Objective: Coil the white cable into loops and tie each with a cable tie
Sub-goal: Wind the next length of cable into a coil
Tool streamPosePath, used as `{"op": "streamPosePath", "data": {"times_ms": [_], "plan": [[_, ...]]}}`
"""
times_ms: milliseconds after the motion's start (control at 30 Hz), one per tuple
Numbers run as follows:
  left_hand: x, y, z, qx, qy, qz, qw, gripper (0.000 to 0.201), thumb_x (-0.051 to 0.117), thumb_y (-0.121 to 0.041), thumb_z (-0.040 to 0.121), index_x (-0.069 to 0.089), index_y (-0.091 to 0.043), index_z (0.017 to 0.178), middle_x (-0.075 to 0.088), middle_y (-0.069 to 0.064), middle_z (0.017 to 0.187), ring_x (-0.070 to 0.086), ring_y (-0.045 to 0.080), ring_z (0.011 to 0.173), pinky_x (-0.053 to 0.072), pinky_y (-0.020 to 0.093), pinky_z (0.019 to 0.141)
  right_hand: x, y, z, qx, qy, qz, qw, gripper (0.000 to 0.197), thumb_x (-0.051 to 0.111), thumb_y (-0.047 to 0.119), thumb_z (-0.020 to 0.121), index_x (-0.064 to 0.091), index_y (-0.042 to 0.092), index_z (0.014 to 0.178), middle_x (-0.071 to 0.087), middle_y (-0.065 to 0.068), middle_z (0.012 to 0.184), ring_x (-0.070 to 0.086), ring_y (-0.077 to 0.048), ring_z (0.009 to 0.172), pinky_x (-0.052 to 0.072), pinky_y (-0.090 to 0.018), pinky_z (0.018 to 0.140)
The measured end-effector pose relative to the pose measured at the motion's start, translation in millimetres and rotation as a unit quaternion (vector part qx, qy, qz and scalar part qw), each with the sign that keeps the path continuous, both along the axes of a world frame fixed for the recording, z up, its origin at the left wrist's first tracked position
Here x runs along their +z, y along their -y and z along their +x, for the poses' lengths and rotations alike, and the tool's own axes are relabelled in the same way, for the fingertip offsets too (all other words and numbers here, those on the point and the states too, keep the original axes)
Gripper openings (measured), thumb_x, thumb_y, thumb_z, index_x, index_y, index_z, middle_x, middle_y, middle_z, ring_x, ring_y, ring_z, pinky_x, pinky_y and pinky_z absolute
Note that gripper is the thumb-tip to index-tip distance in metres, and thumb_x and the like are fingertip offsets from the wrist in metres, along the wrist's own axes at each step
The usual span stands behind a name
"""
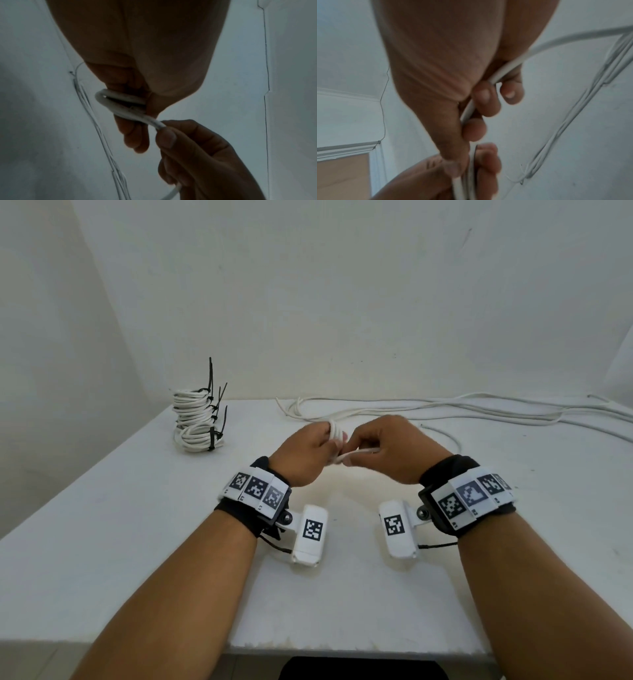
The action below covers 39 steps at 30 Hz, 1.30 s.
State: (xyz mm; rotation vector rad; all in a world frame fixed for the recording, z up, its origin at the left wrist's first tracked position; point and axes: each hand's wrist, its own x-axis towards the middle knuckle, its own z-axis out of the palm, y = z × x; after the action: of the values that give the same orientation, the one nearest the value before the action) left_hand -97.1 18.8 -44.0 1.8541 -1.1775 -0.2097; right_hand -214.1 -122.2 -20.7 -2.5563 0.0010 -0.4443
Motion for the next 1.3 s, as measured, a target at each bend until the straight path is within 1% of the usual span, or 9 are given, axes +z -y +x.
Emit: {"op": "streamPosePath", "data": {"times_ms": [133,267,400,633,733,833,967,1067,1300], "plan": [[6,-1,-10,-0.079,-0.128,0.025,0.988,0.026,0.038,-0.003,0.098,0.062,-0.003,0.087,0.072,0.002,0.078,0.065,0.013,0.07,0.048,0.02,0.068,-2,12,-1,0.001,0.107,0.076,0.991,0.017,0.087,0.021,0.071,0.071,0.016,0.07,0.069,0.006,0.064,0.054,-0.005,0.055,0.043,-0.02,0.053],[12,-5,-14,-0.142,-0.244,-0.044,0.958,0.042,0.027,-0.015,0.103,0.064,0.004,0.097,0.065,0.009,0.067,0.055,0.02,0.063,0.043,0.025,0.064,-1,17,0,-0.011,0.192,0.154,0.969,0.016,0.088,0.021,0.07,0.075,0.014,0.074,0.071,-0.001,0.069,0.063,-0.027,0.067,0.049,-0.036,0.06],[12,-6,-16,-0.209,-0.306,-0.102,0.923,0.043,0.029,-0.019,0.099,0.059,0.01,0.106,0.06,0.007,0.063,0.051,0.02,0.061,0.043,0.024,0.062,-2,22,3,-0.001,0.227,0.242,0.943,0.006,0.079,0.016,0.08,0.077,0.012,0.085,0.074,0.006,0.073,0.067,-0.013,0.067,0.053,-0.022,0.067],[22,-8,-18,-0.249,-0.399,-0.239,0.85,0.038,0.033,-0.012,0.096,0.057,0.01,0.114,0.071,0.013,0.091,0.066,0.019,0.08,0.053,0.024,0.078,-15,11,14,-0.052,-0.008,0.154,0.987,0.044,0.047,0.039,0.1,0.066,0.02,0.066,0.064,0.0,0.061,0.048,-0.013,0.05,0.045,-0.033,0.058],[20,-1,-16,-0.147,-0.363,-0.275,0.878,0.035,0.026,-0.006,0.102,0.056,0.009,0.111,0.07,0.018,0.099,0.066,0.02,0.084,0.053,0.027,0.082,-12,-3,15,-0.04,-0.128,0.057,0.989,0.036,0.043,0.044,0.101,0.072,0.036,0.082,0.059,0.006,0.061,0.046,-0.007,0.045,0.042,-0.023,0.055],[13,3,-9,-0.027,-0.232,-0.24,0.942,0.03,0.027,-0.003,0.102,0.057,-0.003,0.102,0.071,0.012,0.095,0.065,0.017,0.083,0.053,0.027,0.086,-12,-12,13,-0.013,-0.195,-0.026,0.98,0.041,0.045,0.045,0.1,0.07,0.015,0.111,0.059,0.002,0.068,0.049,-0.01,0.056,0.04,-0.024,0.062],[6,0,-4,0.05,-0.047,-0.067,0.995,0.025,0.031,-0.009,0.101,0.056,-0.008,0.103,0.071,-0.004,0.094,0.065,0.007,0.082,0.05,0.018,0.079,-6,-9,5,0.006,-0.151,-0.089,0.984,0.036,0.053,0.042,0.096,0.074,0.014,0.105,0.071,-0.008,0.087,0.057,-0.019,0.068,0.048,-0.033,0.071],[8,-1,-9,0.046,0.034,0.072,0.996,0.023,0.034,-0.011,0.098,0.054,-0.009,0.088,0.062,-0.01,0.08,0.056,0.005,0.071,0.042,0.026,0.069,-3,-8,1,0.021,-0.082,-0.05,0.995,0.018,0.064,0.031,0.092,0.078,0.02,0.091,0.066,0.004,0.07,0.052,-0.009,0.058,0.043,-0.022,0.059],[15,-9,-13,-0.077,-0.147,0.051,0.985,0.054,0.022,-0.027,0.105,0.064,0.001,0.087,0.065,0.01,0.065,0.055,0.018,0.061,0.044,0.02,0.062,1,-4,-1,0.025,0.097,0.098,0.99,0.007,0.079,0.017,0.078,0.074,0.016,0.074,0.071,0.001,0.065,0.066,-0.015,0.065,0.051,-0.027,0.064]]}}
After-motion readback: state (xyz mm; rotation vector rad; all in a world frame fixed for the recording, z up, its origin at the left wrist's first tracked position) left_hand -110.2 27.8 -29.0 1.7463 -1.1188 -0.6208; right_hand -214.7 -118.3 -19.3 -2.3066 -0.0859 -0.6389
